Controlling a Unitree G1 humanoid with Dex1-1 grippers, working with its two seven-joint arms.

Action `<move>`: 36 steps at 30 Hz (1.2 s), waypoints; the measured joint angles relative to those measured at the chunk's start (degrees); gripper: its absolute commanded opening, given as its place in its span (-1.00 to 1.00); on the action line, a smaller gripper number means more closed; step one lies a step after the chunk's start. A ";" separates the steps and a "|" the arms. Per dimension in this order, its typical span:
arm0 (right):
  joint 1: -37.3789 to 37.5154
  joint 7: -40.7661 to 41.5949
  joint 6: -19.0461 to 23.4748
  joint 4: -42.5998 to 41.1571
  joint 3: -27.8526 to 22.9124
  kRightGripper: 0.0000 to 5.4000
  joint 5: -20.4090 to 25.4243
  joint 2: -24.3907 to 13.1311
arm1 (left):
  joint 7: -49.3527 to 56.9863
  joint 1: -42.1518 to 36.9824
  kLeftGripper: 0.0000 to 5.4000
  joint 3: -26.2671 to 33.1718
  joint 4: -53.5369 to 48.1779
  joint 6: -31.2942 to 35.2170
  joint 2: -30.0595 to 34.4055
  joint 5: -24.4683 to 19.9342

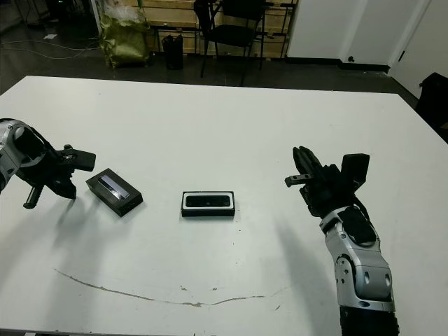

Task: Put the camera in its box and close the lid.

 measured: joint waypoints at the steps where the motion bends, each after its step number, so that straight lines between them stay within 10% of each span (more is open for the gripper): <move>1: 0.00 0.00 0.00 0.00 0.00 -1.00 0.03 0.00 | 0.02 0.00 -1.00 0.18 0.04 0.07 -0.01 0.00; 36: 0.39 -0.37 -0.11 -0.61 -0.21 -1.00 0.09 0.14 | 1.73 -0.20 -1.00 4.41 1.99 -3.71 -2.93 -2.22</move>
